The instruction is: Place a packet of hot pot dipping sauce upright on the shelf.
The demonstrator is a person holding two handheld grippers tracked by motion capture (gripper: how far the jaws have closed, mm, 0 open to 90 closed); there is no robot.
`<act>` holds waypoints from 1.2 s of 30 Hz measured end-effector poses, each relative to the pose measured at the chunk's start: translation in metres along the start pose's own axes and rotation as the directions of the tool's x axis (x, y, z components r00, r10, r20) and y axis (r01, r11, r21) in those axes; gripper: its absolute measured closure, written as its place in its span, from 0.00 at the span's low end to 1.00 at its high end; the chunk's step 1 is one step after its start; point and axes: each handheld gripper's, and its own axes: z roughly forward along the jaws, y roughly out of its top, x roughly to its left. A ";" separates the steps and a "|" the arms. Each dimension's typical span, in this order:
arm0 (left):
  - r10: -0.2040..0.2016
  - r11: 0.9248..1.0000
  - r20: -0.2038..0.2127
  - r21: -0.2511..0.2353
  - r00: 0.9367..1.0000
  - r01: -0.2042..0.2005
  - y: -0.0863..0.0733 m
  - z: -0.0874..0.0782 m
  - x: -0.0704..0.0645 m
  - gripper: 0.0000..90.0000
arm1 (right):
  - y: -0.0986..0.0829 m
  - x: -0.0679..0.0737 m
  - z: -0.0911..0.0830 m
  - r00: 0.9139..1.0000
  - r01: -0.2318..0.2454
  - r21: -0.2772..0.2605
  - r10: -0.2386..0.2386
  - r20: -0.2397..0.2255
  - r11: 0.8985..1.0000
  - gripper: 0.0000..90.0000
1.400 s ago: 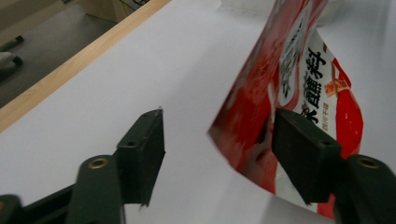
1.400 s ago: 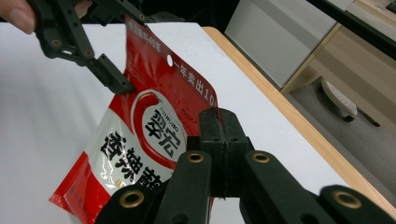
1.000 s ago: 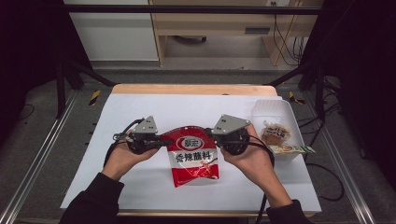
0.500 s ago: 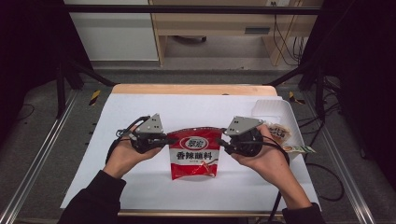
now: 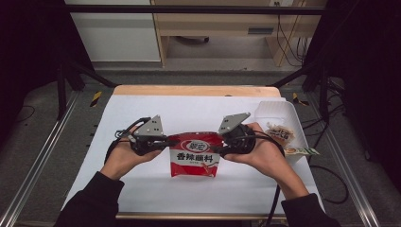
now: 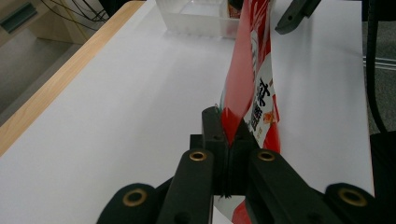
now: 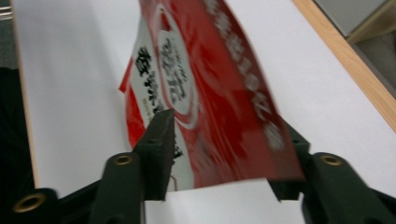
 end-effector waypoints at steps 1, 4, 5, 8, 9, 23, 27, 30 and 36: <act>0.003 1.000 0.001 0.001 1.000 -0.003 0.000 0.000 0.000 1.00 | 0.000 0.000 0.000 1.000 0.000 0.000 0.000 0.000 1.000 0.58; 0.002 1.000 0.006 -0.003 1.000 -0.002 0.000 -0.001 -0.001 1.00 | 0.006 0.004 0.003 1.000 0.020 0.014 -0.019 -0.022 1.000 0.69; 0.001 1.000 0.006 -0.005 1.000 -0.001 0.000 -0.002 -0.001 1.00 | 0.008 0.005 0.004 0.999 0.023 0.020 -0.023 -0.024 1.000 0.72; -0.003 1.000 0.006 -0.006 1.000 0.003 0.000 -0.003 -0.001 1.00 | 0.011 0.006 0.005 0.999 0.032 0.034 -0.031 -0.024 0.999 0.87; -0.001 1.000 0.005 -0.006 1.000 0.001 -0.001 -0.003 -0.001 1.00 | 0.012 0.006 0.005 0.999 0.030 0.037 -0.029 -0.021 0.999 0.89; -0.151 0.985 -0.114 -0.098 0.982 0.140 -0.031 -0.023 0.005 0.47 | 0.029 0.007 -0.002 0.995 0.097 0.036 -0.097 -0.003 0.995 1.00; -0.183 0.982 -0.164 -0.082 0.969 0.172 -0.054 -0.028 0.001 0.36 | 0.032 0.001 -0.009 0.994 0.105 0.028 -0.105 0.018 0.994 1.00; -0.208 0.978 -0.187 -0.065 0.960 0.199 -0.078 -0.027 -0.007 0.27 | 0.033 -0.007 -0.013 0.994 0.101 0.014 -0.101 0.033 0.995 1.00; -0.282 0.959 -0.219 -0.031 0.934 0.283 -0.126 -0.019 -0.017 0.20 | 0.033 -0.019 -0.016 0.994 0.102 0.005 -0.103 0.046 0.995 1.00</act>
